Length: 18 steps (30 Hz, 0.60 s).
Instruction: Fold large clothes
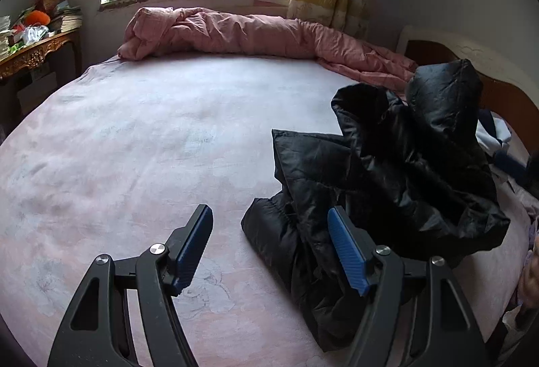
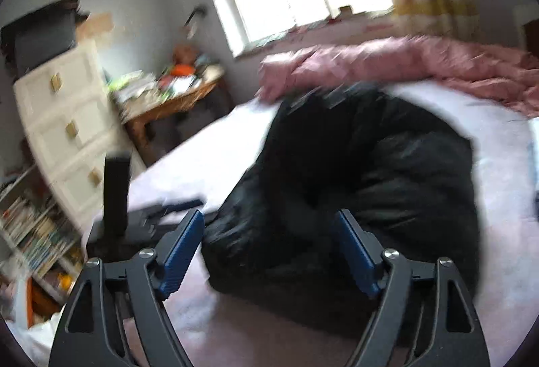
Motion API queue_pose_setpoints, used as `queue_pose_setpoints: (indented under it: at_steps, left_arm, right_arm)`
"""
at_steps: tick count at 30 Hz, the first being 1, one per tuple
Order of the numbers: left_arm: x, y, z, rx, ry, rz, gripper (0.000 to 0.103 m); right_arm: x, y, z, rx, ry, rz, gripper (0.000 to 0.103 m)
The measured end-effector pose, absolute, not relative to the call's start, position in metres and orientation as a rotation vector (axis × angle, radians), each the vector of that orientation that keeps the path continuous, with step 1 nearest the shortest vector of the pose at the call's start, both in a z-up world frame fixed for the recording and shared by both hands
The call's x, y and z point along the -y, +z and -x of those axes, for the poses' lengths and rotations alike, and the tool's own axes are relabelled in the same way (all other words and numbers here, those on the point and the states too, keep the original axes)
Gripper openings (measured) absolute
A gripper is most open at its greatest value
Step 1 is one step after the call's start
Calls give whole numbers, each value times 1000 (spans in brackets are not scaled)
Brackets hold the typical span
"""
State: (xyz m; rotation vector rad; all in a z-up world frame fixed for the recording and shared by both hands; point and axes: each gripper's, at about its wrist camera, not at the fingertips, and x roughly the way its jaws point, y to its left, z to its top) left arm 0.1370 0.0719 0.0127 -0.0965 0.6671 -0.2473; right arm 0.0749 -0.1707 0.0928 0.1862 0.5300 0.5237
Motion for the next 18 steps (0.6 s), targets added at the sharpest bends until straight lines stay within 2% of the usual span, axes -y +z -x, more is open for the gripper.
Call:
queue_pose_setpoints:
  at_steps: [3, 4, 6, 8, 13, 18]
  left_arm:
    - [-74, 24, -125, -595, -277, 102, 70]
    - [-74, 31, -120, -561, -293, 105, 71]
    - [-73, 46, -108, -483, -319, 123, 91]
    - [-67, 60, -101, -417, -331, 153, 103]
    - [-28, 74, -134, -561, -482, 184, 103]
    - [-9, 53, -178, -753, -446, 264, 103]
  right_arm:
    - [204, 105, -72, -474, 457, -259, 84]
    - [213, 108, -73, -457, 402, -262, 88]
    - [226, 111, -77, -435, 155, -186, 88]
    - [235, 104, -85, -422, -41, -111, 88]
    - [232, 62, -121, -542, -77, 44, 88]
    - [230, 49, -128, -646, 243, -125, 88]
